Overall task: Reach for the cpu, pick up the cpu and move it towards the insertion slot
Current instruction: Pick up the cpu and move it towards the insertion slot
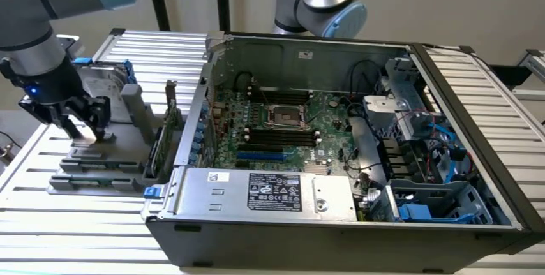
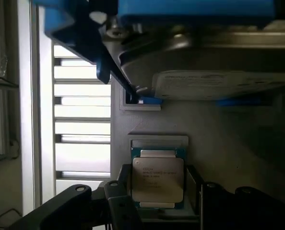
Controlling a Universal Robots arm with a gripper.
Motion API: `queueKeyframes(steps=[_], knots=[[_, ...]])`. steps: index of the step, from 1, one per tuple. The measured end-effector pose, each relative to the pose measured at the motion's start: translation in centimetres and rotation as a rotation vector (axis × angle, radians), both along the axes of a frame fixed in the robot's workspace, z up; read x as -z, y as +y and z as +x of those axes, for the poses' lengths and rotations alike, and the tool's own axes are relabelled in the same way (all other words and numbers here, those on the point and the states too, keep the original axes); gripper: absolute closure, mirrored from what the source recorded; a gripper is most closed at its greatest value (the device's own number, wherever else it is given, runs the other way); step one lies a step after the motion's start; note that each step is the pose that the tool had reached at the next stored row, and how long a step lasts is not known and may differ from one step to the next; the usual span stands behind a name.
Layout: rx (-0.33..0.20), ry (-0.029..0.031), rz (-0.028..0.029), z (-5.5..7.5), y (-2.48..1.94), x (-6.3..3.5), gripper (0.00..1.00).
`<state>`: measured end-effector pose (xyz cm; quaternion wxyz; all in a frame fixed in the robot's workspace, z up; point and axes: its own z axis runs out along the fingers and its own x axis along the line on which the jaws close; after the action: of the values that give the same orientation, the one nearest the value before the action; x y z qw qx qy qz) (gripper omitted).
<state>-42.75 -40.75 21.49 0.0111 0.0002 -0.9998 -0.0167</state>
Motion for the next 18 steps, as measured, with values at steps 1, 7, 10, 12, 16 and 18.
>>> queueKeyframes(steps=[1, 7, 10, 12, 16, 18], knots=[[0.000, 0.0002, 0.0000, 0.1, 0.00, -0.49, 0.46], [0.000, 0.0002, 0.0000, 0.5, 0.00, -3.19, 0.46], [0.000, 0.0003, 0.0000, 0.7, 0.00, -4.57, 0.46], [0.000, 0.0003, 0.0001, 0.9, 0.00, -5.48, 0.46], [0.000, 0.0004, 0.0000, 1.5, 0.00, -7.29, 0.46], [0.000, 0.0003, 0.0001, 1.9, 0.00, -8.21, 0.46]])
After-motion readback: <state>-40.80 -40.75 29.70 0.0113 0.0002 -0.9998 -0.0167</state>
